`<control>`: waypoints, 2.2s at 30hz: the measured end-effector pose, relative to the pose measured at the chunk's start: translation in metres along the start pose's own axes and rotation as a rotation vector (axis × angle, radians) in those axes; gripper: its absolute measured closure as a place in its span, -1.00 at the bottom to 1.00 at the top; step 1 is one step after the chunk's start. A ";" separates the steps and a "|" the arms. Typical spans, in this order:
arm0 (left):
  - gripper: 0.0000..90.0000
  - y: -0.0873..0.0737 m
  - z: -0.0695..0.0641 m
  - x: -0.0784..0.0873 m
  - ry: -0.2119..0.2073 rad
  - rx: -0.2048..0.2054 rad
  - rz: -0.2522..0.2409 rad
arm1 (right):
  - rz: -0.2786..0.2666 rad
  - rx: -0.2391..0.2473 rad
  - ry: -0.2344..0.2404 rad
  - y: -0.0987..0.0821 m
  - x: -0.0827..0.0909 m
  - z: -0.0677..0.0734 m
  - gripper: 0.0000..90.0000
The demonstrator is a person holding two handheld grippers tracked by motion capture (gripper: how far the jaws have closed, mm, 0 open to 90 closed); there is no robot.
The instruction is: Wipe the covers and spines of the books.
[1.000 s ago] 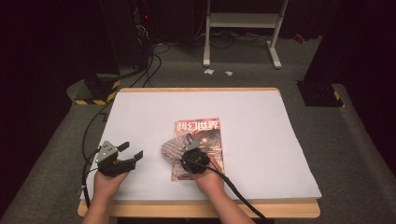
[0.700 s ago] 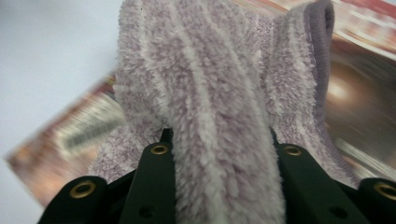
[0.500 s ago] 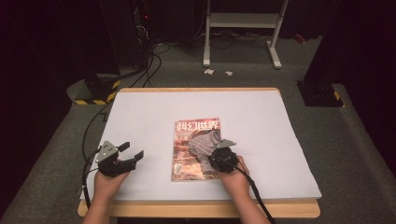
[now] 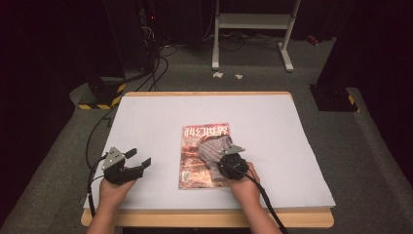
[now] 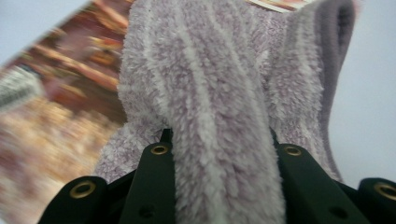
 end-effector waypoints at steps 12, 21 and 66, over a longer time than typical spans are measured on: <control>-0.41 0.000 0.003 0.001 0.003 0.001 -0.001 | -0.025 0.149 0.149 0.045 -0.034 0.099 0.58; -0.41 -0.001 0.001 0.001 0.003 -0.002 0.003 | -0.018 0.066 0.097 0.025 -0.021 0.050 0.57; -0.41 0.001 0.001 0.001 -0.019 0.003 -0.003 | 0.015 0.076 0.034 0.067 -0.052 0.040 0.57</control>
Point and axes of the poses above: each handheld gripper's, and its own axes: x roughly backward along the jaws, y roughly out of its top, z roughly to its left, the point moved 6 cm from there along -x, roughly forward along the jaws, and after that the axes turned 4 degrees about z, right-handed, at the moved point
